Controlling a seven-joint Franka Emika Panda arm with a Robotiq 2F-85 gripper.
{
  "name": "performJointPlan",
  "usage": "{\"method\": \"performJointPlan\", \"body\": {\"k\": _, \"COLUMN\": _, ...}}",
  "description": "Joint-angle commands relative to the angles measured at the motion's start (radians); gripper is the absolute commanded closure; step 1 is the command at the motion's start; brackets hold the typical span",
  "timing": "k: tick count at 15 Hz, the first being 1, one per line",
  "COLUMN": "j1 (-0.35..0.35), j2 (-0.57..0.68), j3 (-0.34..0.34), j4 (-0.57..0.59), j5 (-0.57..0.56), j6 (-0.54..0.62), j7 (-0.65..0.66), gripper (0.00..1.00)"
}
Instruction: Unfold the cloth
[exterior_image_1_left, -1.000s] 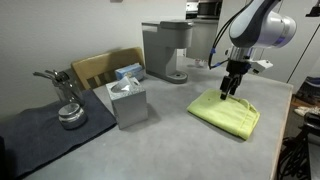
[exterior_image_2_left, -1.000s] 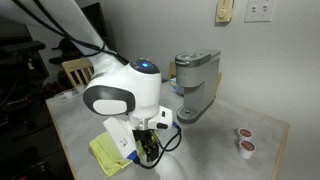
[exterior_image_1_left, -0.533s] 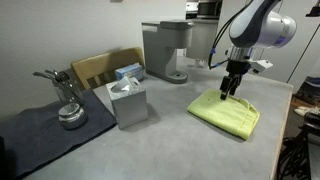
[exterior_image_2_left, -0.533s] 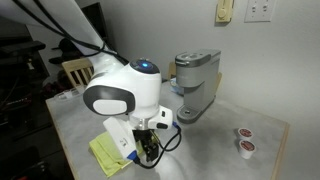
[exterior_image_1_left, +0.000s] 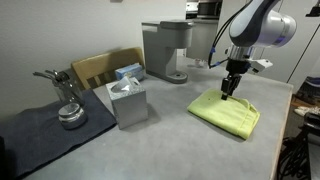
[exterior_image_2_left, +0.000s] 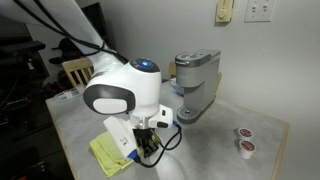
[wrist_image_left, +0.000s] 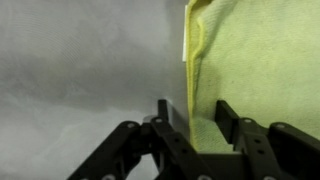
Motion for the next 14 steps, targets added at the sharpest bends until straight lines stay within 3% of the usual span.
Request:
{"method": "performJointPlan", "body": {"k": 1, "j1": -0.009, "j2": -0.008, "j3": 0.008, "j4": -0.003, "j5": -0.016, "j6": -0.011, "j7": 0.001, "gripper": 0.81}}
{"method": "performJointPlan", "body": {"k": 3, "j1": -0.008, "j2": -0.008, "j3": 0.009, "j4": -0.002, "j5": -0.016, "j6": -0.011, "j7": 0.001, "gripper": 0.94}}
{"method": "performJointPlan", "body": {"k": 6, "j1": -0.005, "j2": -0.008, "j3": 0.012, "j4": -0.002, "j5": -0.017, "j6": -0.011, "j7": 0.000, "gripper": 1.00}}
{"method": "performJointPlan", "body": {"k": 14, "j1": 0.007, "j2": -0.043, "j3": 0.005, "j4": -0.022, "j5": -0.040, "j6": -0.012, "j7": 0.011, "gripper": 0.99}}
